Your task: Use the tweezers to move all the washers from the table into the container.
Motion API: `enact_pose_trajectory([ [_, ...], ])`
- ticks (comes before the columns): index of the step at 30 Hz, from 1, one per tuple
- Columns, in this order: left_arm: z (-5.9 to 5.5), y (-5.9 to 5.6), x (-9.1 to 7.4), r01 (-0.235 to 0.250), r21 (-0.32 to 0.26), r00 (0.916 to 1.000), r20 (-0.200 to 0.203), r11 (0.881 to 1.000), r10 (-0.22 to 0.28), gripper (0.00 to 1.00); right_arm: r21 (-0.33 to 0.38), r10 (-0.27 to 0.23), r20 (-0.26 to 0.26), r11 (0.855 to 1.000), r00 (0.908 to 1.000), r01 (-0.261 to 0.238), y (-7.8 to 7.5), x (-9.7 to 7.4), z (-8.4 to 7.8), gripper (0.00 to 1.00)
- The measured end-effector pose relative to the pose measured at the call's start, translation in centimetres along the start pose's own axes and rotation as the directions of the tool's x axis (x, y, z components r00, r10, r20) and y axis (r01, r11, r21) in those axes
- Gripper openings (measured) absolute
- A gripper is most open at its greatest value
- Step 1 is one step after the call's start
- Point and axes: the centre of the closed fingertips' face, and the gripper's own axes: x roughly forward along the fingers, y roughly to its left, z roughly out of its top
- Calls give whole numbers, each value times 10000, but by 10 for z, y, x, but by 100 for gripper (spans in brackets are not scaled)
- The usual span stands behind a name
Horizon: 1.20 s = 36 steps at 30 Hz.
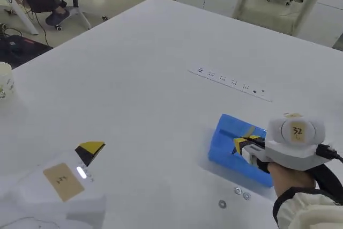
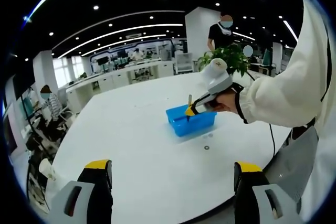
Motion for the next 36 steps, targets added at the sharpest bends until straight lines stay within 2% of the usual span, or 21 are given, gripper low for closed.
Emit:
enact_pose_trajectory([
  [5,-3,1,0,-18,-3,9999,-126,10000,18,99,-112,-24,-255,9999,9997,22,-4,9,-7,2],
  [10,-5,2,1,-59,-58,9999,-162,10000,58,99,176,27,-350,9998,9994,-21,-7,12,-11,2],
  [19,-5,-1,2,13,15,9999,-169,10000,-13,99,270,-40,-243,9996,9997,47,-9,14,-11,3],
  [26,-3,-1,1,7,77,10000,-70,10000,-6,99,454,-38,-348,9990,9994,54,-12,13,-13,4],
  [29,-5,-1,1,-13,97,9999,-118,10000,14,99,514,-62,-219,9987,9997,73,-13,8,-9,4],
  [33,-3,-1,-1,-41,86,10000,-48,10000,42,99,858,-34,204,9963,9998,17,-13,-3,3,4],
  [36,-1,-2,-2,-53,124,10000,25,9999,53,99,747,48,474,9972,9989,-83,-9,-14,10,4],
])
